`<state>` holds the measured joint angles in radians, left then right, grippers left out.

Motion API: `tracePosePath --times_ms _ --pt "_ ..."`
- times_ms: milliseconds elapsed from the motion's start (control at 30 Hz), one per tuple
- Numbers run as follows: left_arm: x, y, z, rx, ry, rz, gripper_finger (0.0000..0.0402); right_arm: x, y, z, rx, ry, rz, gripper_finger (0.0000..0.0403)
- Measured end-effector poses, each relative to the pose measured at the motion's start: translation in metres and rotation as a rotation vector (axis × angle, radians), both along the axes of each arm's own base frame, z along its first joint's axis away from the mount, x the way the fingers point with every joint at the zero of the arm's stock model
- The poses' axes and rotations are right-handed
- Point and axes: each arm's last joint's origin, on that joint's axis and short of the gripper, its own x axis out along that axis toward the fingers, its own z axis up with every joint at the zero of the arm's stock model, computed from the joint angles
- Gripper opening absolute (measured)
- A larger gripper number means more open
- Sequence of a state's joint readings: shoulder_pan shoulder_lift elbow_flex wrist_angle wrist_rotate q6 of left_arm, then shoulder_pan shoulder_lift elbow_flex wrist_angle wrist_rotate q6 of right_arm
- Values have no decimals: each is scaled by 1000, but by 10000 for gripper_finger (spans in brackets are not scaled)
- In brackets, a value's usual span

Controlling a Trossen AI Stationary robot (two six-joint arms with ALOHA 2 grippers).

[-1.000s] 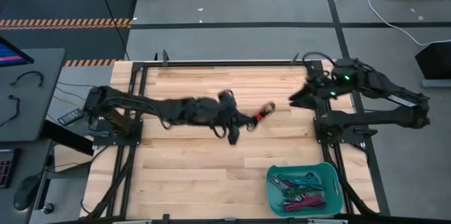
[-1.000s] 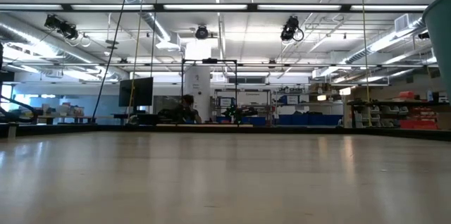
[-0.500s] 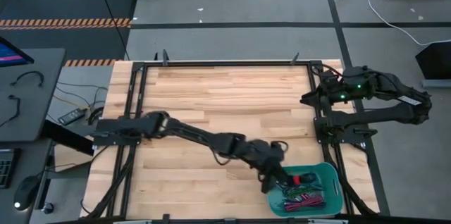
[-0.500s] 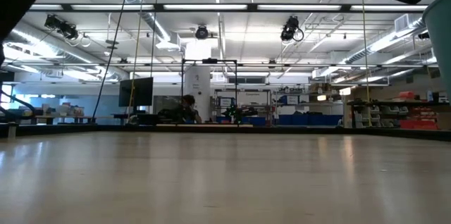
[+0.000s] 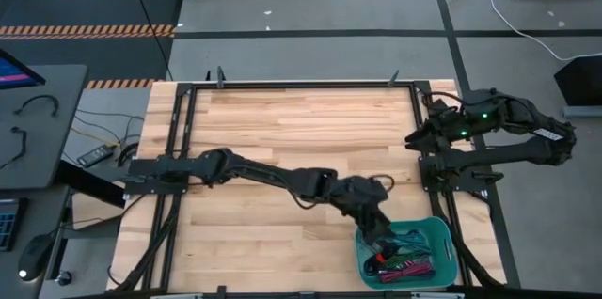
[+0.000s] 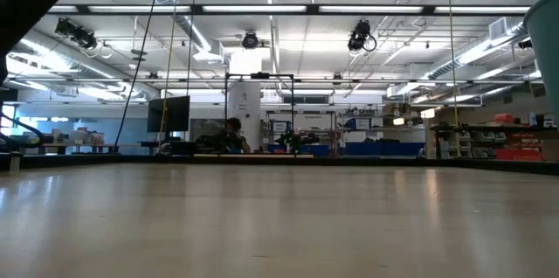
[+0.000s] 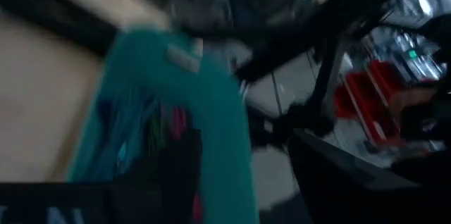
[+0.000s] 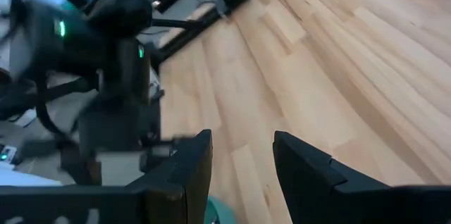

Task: Pick and place USB-C Cables
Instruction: Return to Home Position

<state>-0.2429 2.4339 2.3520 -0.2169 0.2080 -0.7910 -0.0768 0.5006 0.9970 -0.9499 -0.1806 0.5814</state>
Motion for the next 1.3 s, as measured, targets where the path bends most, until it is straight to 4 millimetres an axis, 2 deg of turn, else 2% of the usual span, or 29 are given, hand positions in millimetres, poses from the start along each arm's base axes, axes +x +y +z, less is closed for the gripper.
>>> tracePosePath --times_ms 167,333,433,567,700,800,1067,1200,1300 --pt "-27 -3 63 91 -163 87 176 -26 2 6 -25 -143 0 141" --pt "-56 1 116 233 -313 142 114 -56 4 9 -36 -287 0 90" --pt "-77 15 148 293 -374 157 74 -71 4 6 -42 -359 -9 49" --pt "-101 37 177 373 -388 150 14 -83 5 -2 -48 -431 -21 7" --pt "-127 67 203 401 -379 194 12 -85 6 -9 -52 -433 -40 8" --pt "-139 85 213 447 -380 200 9 -81 6 -14 -49 -415 -33 4" --pt "-164 137 216 559 -256 144 5 -61 3 -25 -108 -428 -52 4" --pt "-171 172 212 570 -226 49 4 -49 1 -36 -131 -416 -65 4" --pt "-185 200 215 573 -238 -4 5 -43 1 -42 -137 -402 -66 4"
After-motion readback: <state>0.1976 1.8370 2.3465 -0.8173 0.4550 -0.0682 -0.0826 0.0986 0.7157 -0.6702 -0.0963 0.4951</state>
